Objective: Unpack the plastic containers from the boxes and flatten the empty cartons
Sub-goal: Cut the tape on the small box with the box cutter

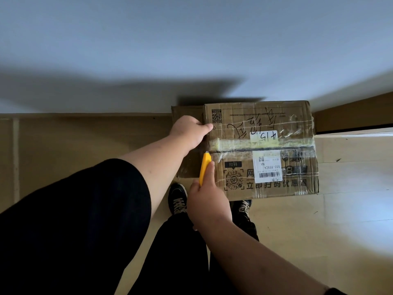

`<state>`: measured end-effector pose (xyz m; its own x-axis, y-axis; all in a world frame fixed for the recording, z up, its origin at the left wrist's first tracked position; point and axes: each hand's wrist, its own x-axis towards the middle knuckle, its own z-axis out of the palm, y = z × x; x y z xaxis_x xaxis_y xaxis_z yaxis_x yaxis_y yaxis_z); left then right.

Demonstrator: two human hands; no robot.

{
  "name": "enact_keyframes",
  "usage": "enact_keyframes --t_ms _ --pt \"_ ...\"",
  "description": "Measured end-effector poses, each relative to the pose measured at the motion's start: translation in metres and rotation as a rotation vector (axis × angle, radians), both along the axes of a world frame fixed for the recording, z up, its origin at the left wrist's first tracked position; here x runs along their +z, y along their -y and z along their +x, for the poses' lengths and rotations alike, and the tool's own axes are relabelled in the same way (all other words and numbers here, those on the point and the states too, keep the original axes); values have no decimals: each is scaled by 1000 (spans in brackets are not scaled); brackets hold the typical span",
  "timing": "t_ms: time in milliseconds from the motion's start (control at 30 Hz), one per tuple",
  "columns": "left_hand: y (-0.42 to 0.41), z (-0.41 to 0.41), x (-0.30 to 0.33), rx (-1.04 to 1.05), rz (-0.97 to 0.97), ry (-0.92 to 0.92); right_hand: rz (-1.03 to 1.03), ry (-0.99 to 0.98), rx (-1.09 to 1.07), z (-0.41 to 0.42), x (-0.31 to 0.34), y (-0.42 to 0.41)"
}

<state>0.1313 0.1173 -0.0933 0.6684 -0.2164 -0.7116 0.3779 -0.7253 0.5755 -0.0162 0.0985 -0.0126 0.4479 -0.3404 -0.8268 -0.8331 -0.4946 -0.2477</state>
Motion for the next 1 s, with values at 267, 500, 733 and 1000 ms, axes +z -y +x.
enact_keyframes --t_ms 267,500,733,1000 --pt "3 -2 4 -36 44 15 7 -37 -16 -22 6 -4" --pt "5 -1 6 -28 47 6 56 -51 -65 -40 10 -6" --pt "1 -5 7 11 -36 -25 150 -12 -42 -71 13 13" --pt "-18 -46 6 41 -113 -5 14 190 116 -68 5 69"
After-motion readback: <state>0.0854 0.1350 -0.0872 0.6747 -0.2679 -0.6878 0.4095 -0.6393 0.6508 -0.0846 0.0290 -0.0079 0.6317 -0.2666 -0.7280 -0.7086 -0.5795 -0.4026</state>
